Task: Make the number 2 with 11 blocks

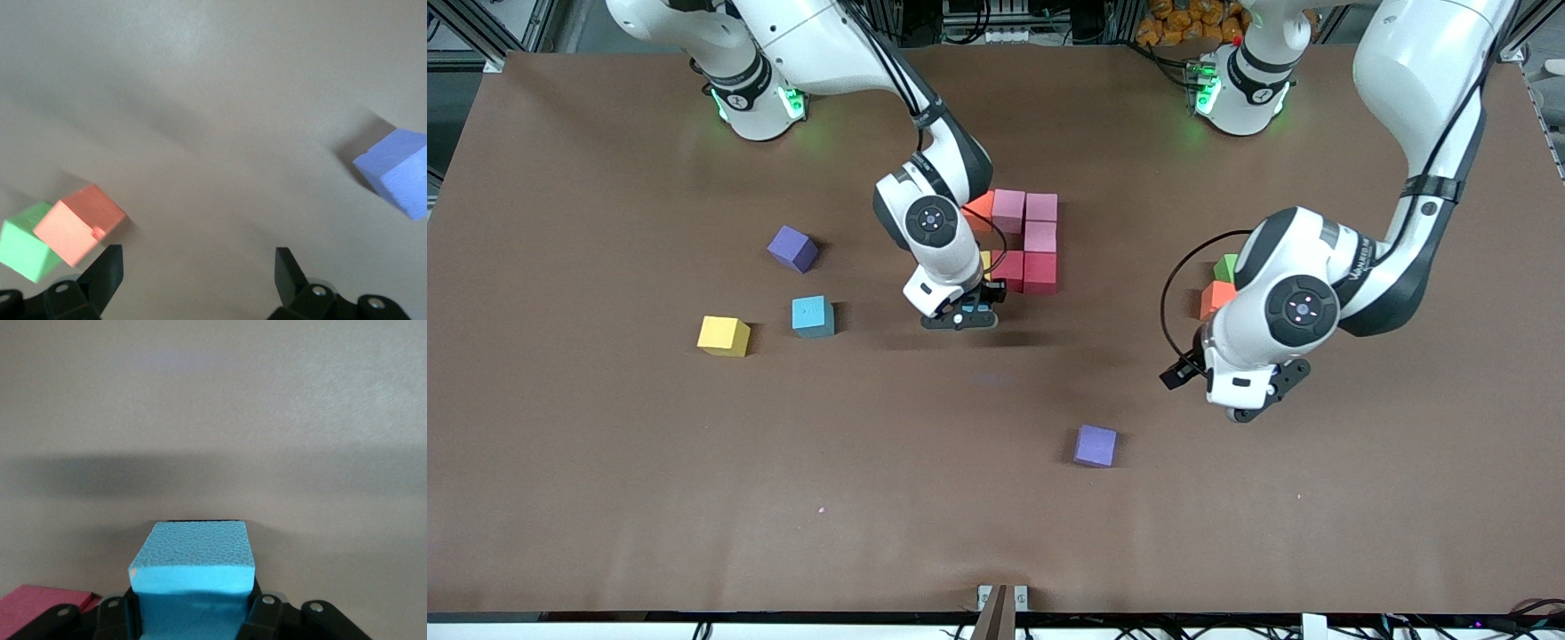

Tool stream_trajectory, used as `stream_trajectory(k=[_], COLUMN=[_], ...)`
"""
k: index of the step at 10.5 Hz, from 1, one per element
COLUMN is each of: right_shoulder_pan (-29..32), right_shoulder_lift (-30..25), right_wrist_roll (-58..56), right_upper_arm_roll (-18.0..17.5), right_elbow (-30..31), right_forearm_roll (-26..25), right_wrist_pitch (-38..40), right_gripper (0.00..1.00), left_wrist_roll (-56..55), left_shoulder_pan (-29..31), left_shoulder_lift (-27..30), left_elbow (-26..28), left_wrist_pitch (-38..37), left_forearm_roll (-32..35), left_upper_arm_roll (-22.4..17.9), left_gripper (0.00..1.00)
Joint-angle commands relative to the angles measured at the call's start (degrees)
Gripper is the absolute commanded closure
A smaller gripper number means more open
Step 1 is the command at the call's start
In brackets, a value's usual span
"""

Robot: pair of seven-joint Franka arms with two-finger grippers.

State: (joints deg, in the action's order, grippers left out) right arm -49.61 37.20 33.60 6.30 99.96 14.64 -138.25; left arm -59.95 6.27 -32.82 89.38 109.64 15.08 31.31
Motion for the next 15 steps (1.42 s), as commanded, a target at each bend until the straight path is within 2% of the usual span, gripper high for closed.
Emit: stream_trajectory(k=[1,4,7,8,9,10,13,15], right_shoulder_pan=[-0.5,-0.8,-0.8,-0.8,-0.8,-0.8,-0.7,-0.1], right_shoulder_lift=[0.6,0.5,0.5,0.5,0.5,0.5,0.1,-0.6], right_wrist_roll=[1.6,1.5,1.5,1.5,1.5,1.6,1.6,1.6], right_upper_arm_roll=[0.4,0.6,0.6,0.6,0.6,0.6,0.6,0.6], right_elbow=[-0.6,-0.1,0.2,0.2,0.2,0.2,0.0,-0.6], right_forearm_roll=[-0.2,-0.7,-1.0,-1.0,-1.0,-1.0,-0.9,-0.8], right_wrist_pitch=[0.5,1.1,1.3,1.3,1.3,1.3,1.4,1.6], right_gripper=[0.54,0.54,0.52,0.43,0.19,0.0,0.0,0.0], left_wrist_roll=[11.6,21.1,27.8,30.7,35.4,37.3,40.2,40.7], left_shoulder_pan=[2.2,3.4,2.4,2.8,2.8,2.5,-1.2,-3.2], left_shoulder_lift=[0.4,1.4,0.9,0.7,0.7,0.3,-5.2,-8.8], left_elbow=[1.5,2.9,2.1,2.3,2.2,1.8,-5.6,-8.7], left_wrist_pitch=[-0.9,-2.5,-1.7,-1.5,0.4,3.4,8.3,16.3], left_forearm_roll=[1.4,4.1,6.3,7.6,7.6,6.8,6.6,6.7], left_upper_arm_roll=[0.6,0.7,1.3,1.3,1.3,1.3,1.7,1.3], left_gripper=[0.0,0.0,0.0,0.0,0.0,0.0,0.0,0.0])
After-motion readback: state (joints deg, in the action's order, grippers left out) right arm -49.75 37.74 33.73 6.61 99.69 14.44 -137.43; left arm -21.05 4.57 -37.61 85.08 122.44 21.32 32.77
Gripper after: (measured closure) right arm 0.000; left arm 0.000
